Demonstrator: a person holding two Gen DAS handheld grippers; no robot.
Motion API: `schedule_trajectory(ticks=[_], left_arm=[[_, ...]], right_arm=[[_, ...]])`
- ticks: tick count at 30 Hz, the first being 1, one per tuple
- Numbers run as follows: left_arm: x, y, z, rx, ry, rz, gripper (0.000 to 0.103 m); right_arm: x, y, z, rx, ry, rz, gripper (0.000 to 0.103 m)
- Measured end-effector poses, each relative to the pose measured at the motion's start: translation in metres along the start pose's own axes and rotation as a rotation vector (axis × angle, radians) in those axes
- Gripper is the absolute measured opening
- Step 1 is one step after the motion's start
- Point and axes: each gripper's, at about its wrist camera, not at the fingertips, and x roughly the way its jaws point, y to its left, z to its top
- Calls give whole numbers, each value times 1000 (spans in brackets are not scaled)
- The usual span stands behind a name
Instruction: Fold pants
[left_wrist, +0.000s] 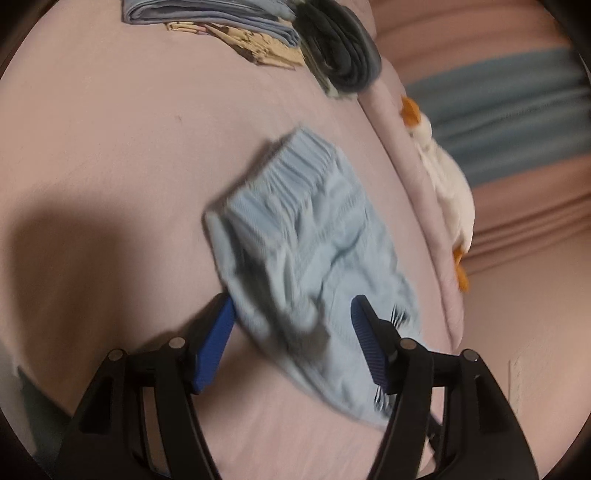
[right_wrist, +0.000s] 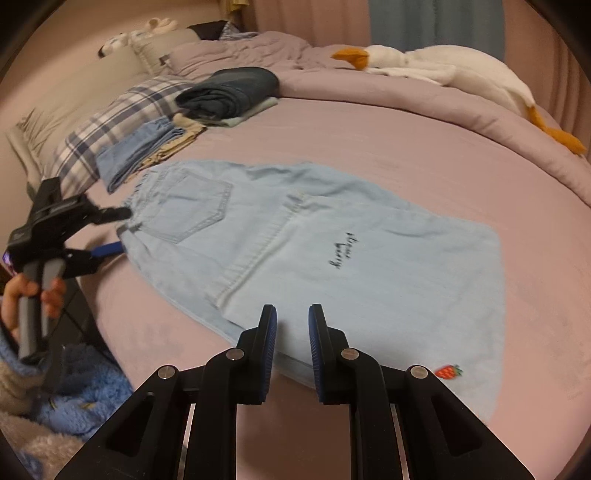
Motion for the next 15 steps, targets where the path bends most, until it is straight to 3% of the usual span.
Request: schedule_trajectory(ticks=[7,12,14,15], left_arm=[[8,-2,14,-51,-40,-57,80],[16,-6,23,-55,-32,-61,81],[14,-7,22,-43,-29,-42,72],[15,-6,22,-35,-23,-24,55]], right_arm=[[11,12,7,-8,13,25,16],[17,20,13,-12,18,37,16],[20,24,16,-10,22,43,16],[21,25,17,-10,23,43,16]])
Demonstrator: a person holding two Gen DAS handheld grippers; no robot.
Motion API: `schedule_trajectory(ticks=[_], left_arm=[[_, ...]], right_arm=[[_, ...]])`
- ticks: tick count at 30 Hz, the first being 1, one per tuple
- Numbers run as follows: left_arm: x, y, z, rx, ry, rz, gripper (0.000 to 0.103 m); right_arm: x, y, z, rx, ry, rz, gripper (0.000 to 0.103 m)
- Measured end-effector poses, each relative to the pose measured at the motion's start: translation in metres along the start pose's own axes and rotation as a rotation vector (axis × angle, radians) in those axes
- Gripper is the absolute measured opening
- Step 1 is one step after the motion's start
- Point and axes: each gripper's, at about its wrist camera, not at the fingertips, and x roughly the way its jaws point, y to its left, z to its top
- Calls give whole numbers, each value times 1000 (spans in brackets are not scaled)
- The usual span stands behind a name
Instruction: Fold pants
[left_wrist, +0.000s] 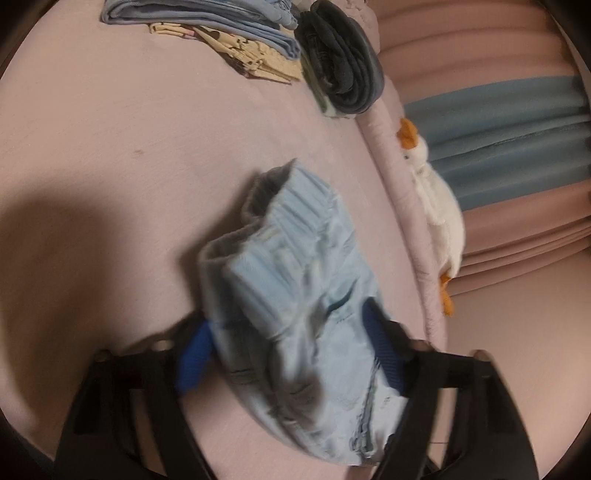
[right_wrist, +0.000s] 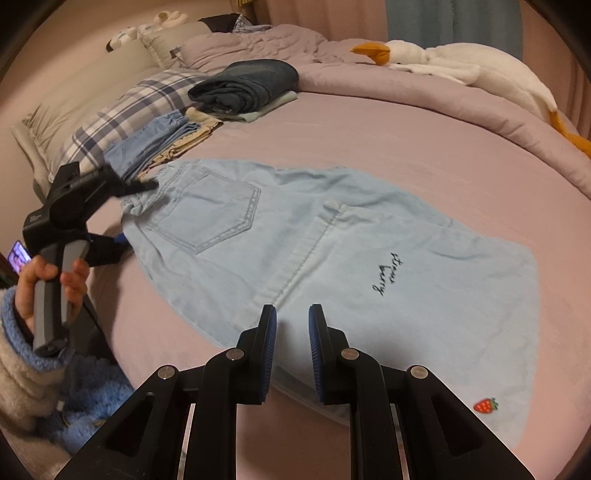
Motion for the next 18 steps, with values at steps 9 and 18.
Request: schedule_trajectory(ticks=[9,18], left_arm=[[-13,-15,-6,159,-13,79,31],[-29,-57,-21,437,-80,57,21]], right_arm=[[35,11,36,9,18,37,16],[111,6,75,75,133,3,16]])
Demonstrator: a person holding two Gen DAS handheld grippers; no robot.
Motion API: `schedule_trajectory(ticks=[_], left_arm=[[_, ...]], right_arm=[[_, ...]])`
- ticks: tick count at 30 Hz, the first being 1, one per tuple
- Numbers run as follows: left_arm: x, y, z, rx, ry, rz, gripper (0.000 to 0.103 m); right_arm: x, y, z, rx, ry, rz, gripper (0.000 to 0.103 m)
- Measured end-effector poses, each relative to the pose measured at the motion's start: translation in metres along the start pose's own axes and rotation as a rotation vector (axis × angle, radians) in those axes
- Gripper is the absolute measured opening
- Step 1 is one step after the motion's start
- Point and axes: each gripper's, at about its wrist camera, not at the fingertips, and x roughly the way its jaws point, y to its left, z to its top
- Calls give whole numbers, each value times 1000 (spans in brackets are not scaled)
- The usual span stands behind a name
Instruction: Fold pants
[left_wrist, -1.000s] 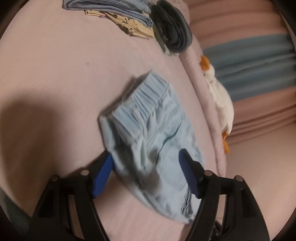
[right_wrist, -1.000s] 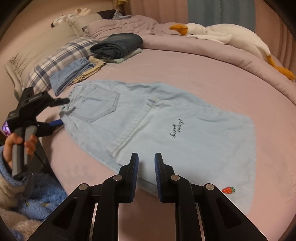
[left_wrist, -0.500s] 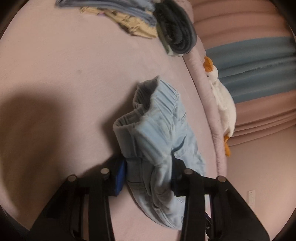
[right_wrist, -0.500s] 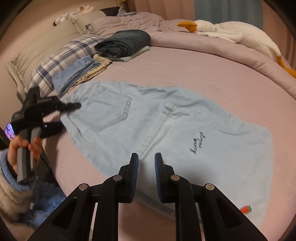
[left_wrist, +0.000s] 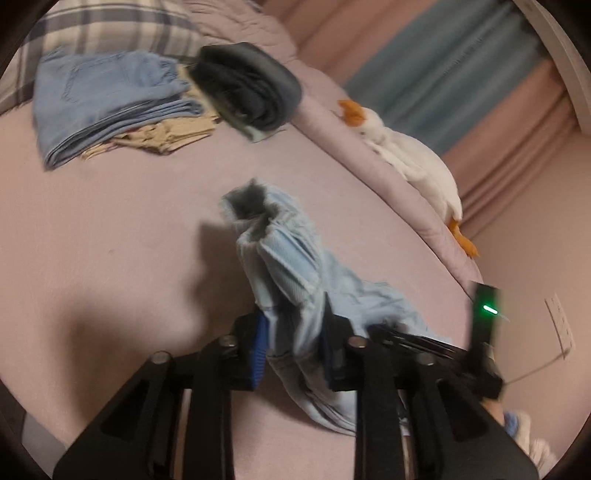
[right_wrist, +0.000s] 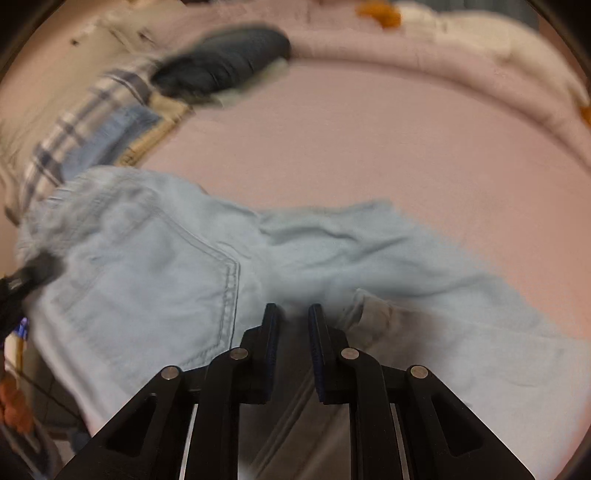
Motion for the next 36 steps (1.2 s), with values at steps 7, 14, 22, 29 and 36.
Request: schedule_trajectory(ticks=[7,14,22,29,36], left_arm=[[1,6,3,-11,13,-31,19],[4,-12,3,21,30,-59,14],[2,-65,5,200,17,-107,12],[23,-120,-18,384,78,-155,12],[70,-151,-66,547,221,-118,13]], right_arm=[[-30,13,-17,-34,31,40,16],[-29,50,-61,-182,102,111,17],[-71,21,-53,0,-36,207,19],[-91,-81,-84,482,-181,519,55],[-63,-127,-121,862,-260,919,55]])
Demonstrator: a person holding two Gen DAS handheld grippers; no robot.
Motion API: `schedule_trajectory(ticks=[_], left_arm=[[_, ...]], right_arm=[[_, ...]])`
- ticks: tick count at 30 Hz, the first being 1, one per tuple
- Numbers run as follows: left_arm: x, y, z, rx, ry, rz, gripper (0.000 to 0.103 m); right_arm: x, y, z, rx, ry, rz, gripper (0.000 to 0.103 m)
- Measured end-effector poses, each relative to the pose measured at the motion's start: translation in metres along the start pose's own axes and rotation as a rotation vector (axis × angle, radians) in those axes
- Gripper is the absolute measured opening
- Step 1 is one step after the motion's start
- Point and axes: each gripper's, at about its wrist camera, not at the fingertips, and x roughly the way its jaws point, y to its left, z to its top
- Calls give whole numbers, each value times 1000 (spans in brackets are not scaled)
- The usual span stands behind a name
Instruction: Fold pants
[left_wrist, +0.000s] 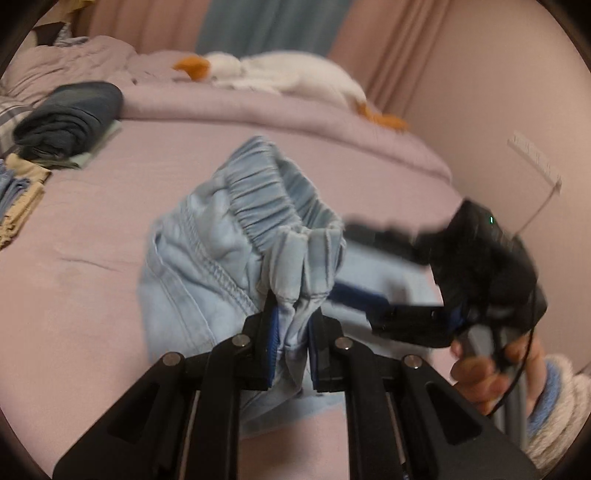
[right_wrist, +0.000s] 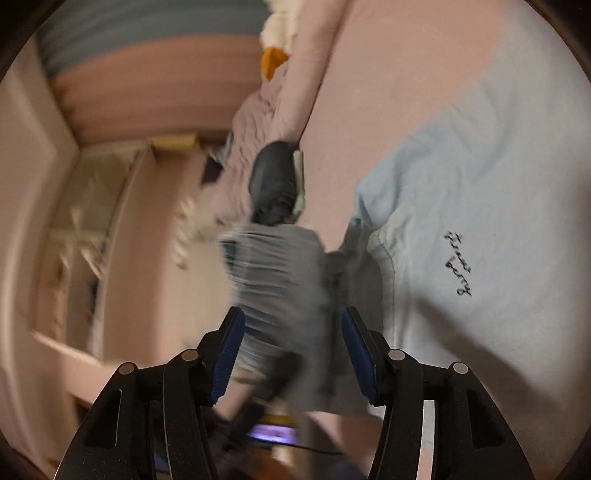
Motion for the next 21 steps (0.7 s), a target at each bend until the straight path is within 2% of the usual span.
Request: schedule_trajectory(ticks=[2,3,4,8,9,10,11,12,13,16,19,21], left_arm=[[20,-1,-7,25,68,6,17],[26,-2,-10,27,84,16,21],[34,-2,-13,36,111,26,23],[36,3,-18,29,133,45,25],[34,5,-18,23,135,38,33],[28,9,-19,11,136,24,50],[24,11,-21,-1,132,22,63],[17,12,-25,-11,118,27,79],[7,14,-29,-19,97,22,79],[-12,24,-40,-33,83,44,79],[-26,43,-45,-105,70,75,78],[-32,58,-46,-168,59,83,78]], right_arm=[[4,-2,-3,28,7,-9,58],[7,-4,-4,27,22,-55,64],[10,0,-5,17,33,-93,66],[19,13,-7,-95,99,-268,66],[24,17,-8,-126,110,-312,66],[29,22,-8,-162,123,-359,66],[33,25,-9,-194,130,-403,64],[34,26,-7,-222,134,-436,56],[38,27,-7,-249,142,-459,47],[46,25,-2,-280,152,-488,35],[41,31,-5,-317,146,-484,29],[39,45,-5,-359,139,-445,27]])
